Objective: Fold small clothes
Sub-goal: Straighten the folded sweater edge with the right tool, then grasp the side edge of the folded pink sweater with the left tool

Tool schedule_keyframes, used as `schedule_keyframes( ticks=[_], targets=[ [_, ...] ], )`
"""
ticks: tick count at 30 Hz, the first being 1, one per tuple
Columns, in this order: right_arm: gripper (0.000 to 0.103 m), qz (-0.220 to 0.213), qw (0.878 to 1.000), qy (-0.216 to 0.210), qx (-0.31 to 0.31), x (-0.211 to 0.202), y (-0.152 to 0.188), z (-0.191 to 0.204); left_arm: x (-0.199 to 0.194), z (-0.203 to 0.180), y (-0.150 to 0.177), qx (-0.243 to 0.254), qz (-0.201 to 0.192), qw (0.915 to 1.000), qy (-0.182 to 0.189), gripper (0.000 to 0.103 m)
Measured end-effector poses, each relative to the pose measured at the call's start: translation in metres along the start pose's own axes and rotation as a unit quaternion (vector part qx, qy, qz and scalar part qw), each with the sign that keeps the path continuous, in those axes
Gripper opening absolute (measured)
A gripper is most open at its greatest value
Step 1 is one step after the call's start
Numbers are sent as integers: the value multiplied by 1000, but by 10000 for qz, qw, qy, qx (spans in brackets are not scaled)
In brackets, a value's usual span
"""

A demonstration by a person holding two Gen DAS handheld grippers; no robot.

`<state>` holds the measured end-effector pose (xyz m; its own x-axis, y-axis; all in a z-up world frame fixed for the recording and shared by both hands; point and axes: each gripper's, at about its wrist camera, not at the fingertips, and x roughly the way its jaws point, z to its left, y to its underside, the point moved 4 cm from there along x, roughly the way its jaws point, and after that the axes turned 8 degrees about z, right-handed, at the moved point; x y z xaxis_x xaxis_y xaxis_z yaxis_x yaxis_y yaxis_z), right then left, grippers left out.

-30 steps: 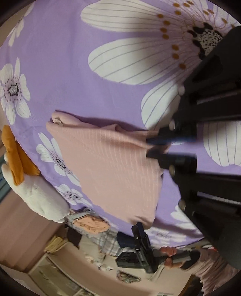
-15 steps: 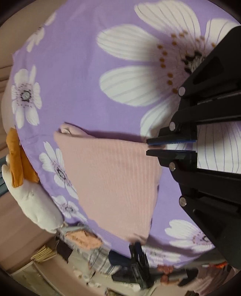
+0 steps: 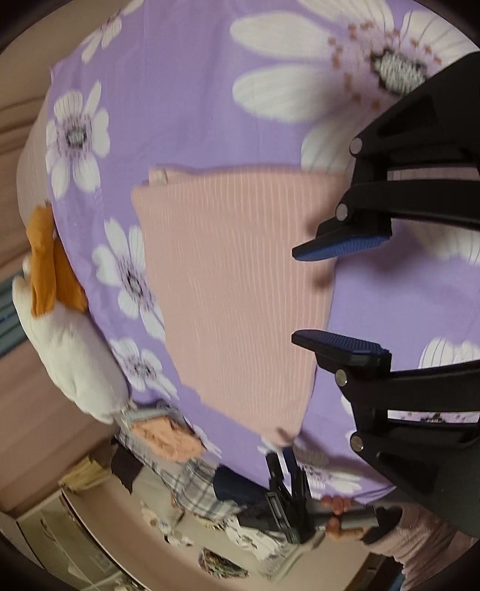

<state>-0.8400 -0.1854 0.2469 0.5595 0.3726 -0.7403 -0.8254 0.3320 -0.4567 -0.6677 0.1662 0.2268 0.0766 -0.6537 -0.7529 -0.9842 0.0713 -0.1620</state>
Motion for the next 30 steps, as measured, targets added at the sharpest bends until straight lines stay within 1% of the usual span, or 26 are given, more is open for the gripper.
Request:
schedule_keyframes(
  ticks=[5, 8, 13, 15, 23, 26, 30],
  targets=[
    [40, 94, 9996, -247, -92, 18, 0, 21, 17, 3, -15, -144, 33, 9995, 264, 64],
    [40, 163, 9992, -332, -140, 27, -1, 29, 23, 0, -24, -83, -7, 9994, 328, 64],
    [40, 229, 9988, -398, -187, 34, -2, 35, 34, -4, -38, 35, 69, 9985, 542, 64],
    [40, 243, 9986, -432, -199, 37, -4, 36, 39, -10, -43, 149, 111, 9986, 502, 64],
    [40, 323, 9980, -484, -252, 50, -10, 39, 62, -30, -61, 519, 368, 9961, 606, 64],
    [40, 375, 9977, -488, -269, 58, -16, 40, 68, -38, -65, 651, 431, 9954, 556, 64],
    [40, 425, 9976, -415, -346, 73, -29, 46, 71, -45, -66, 824, 447, 9948, 399, 64]
  ],
)
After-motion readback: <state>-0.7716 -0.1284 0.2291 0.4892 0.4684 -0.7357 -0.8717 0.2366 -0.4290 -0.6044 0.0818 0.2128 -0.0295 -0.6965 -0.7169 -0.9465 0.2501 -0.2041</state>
